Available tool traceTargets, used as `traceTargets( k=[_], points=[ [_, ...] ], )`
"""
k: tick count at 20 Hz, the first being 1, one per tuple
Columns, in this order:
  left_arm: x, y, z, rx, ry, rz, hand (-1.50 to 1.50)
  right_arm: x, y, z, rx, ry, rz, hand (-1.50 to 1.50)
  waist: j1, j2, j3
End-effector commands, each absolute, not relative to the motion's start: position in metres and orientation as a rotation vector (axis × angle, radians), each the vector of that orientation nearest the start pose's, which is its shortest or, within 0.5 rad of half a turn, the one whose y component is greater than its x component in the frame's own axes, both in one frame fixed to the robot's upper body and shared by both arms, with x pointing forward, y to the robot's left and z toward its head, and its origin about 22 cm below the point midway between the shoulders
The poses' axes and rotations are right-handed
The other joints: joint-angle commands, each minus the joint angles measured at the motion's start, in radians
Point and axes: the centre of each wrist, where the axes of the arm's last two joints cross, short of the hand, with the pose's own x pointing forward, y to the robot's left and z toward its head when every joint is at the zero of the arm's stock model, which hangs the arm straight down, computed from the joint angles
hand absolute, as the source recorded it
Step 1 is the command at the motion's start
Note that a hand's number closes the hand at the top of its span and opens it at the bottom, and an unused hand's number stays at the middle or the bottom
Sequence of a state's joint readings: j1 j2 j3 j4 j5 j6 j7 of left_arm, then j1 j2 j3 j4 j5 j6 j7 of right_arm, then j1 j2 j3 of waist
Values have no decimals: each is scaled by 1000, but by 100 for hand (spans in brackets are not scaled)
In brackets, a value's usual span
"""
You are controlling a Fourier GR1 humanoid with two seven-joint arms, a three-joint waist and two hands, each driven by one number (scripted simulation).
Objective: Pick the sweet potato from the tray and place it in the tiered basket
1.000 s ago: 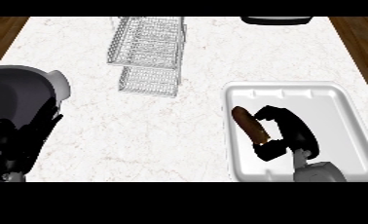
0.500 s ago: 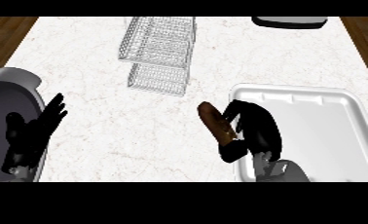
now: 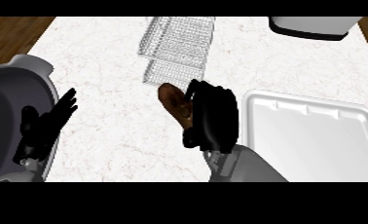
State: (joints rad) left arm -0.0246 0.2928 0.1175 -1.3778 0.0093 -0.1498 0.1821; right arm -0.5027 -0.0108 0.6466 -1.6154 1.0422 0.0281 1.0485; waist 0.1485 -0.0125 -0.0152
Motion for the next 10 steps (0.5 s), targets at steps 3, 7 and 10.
traceTargets(
  k=[3, 7, 10],
  points=[
    [248, 330, -8, 197, -1215, -206, 0, 255, -2, 149, -1185, -1414, 690, 150, 21, -3, 3],
    [253, 324, -7, 175, -1224, -227, 0, 265, 7, 173, -1228, -1458, 600, 150, 34, 8, 4],
    [255, 318, -8, 175, -1224, -229, 0, 275, 13, 189, -1265, -1462, 546, 150, 41, 12, 5]
  ],
)
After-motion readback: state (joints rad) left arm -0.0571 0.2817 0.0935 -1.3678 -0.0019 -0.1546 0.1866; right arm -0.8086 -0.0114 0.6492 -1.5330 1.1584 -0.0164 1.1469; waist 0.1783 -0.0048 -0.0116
